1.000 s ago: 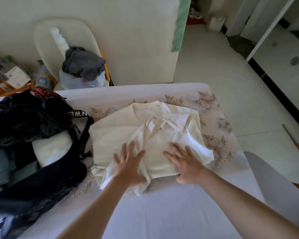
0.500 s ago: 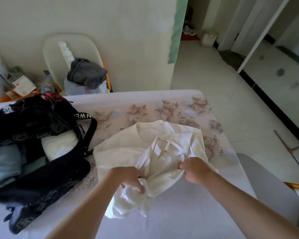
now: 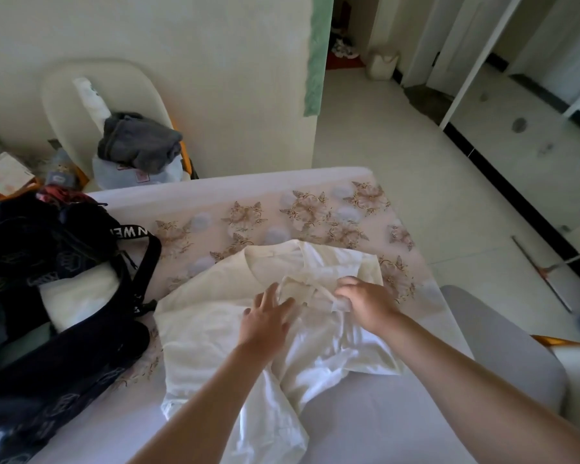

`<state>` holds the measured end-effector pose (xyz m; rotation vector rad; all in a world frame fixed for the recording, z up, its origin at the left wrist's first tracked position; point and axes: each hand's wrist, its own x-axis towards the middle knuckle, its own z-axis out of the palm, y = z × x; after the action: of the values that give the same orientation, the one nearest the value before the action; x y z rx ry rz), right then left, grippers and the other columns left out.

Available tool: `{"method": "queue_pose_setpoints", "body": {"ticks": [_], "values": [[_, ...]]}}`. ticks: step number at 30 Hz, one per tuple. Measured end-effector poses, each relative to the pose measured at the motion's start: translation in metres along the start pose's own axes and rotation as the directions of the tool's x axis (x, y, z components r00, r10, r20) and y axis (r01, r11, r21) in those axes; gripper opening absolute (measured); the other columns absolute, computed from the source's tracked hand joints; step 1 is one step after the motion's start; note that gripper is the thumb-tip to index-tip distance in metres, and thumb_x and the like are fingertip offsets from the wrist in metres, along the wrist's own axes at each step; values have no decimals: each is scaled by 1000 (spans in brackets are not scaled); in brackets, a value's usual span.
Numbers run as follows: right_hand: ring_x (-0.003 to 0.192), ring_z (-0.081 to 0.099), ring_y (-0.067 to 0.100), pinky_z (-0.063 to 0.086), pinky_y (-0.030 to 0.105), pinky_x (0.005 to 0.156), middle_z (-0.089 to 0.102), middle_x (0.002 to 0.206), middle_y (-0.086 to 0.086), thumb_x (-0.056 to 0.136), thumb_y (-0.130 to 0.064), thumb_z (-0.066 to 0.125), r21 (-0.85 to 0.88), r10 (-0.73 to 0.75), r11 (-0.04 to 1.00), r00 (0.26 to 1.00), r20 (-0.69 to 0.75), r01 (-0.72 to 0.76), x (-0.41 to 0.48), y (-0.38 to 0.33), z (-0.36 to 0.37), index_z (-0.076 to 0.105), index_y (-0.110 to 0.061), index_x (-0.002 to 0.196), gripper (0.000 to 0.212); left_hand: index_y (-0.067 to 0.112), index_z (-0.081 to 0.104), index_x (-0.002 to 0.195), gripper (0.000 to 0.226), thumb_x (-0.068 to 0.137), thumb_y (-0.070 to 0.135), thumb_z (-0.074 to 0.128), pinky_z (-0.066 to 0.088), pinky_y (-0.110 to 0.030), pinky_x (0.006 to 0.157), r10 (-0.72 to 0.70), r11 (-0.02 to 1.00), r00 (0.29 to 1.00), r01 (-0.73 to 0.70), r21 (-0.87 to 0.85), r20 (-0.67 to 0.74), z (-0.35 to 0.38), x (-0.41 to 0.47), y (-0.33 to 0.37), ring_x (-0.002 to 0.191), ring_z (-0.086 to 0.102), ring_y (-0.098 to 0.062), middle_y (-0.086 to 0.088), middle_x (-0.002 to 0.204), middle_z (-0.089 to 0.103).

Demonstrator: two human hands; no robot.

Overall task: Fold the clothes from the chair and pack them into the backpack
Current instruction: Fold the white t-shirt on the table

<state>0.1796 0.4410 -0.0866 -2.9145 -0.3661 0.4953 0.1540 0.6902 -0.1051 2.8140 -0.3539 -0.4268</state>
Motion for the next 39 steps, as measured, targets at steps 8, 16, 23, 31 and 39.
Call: {"method": "queue_pose_setpoints", "body": {"ticks": [8,16,23,31,39], "values": [[73,64,26,40,28,59,64,71,-2,99,-28,55,487,336,856,902,-270,-173,35,14,6,60,-19,82,20,24,69,95,42,66,2,47,55,-38,71,-33,958,969,-39,-284,-245,-6,29,-21,94,61,-24,4,95,65],[105,66,35,53,38,85,63,124,17,95,-20,51,689,668,619,714,-210,-376,89,33,-28,59,-15,120,27,33,64,110,37,85,7,58,51,-31,84,-180,871,977,104,-480,-116,-53,102,-39,98,60,-14,7,112,62],[128,49,34,47,49,100,47,143,14,72,13,59,154,-118,968,902,-415,198,60,-39,30,57,-16,129,64,34,69,94,24,83,14,61,47,-21,71,3,922,991,-56,-383,-136,-25,20,-44,89,56,-3,19,97,56],[146,28,18,27,34,118,31,160,-2,91,-22,64,160,-234,960,972,14,229,48,-113,44,36,-24,151,67,46,44,135,89,53,79,59,22,-27,114,262,965,950,-257,-50,169,-4,-87,-60,129,29,-4,16,138,37],[141,40,26,35,40,112,32,160,-2,89,-70,48,291,-79,956,985,156,30,36,-129,19,11,-32,157,86,24,73,93,16,94,26,57,49,-30,73,-298,817,948,196,-542,-106,-42,-100,-74,88,64,-17,3,90,72]]}}
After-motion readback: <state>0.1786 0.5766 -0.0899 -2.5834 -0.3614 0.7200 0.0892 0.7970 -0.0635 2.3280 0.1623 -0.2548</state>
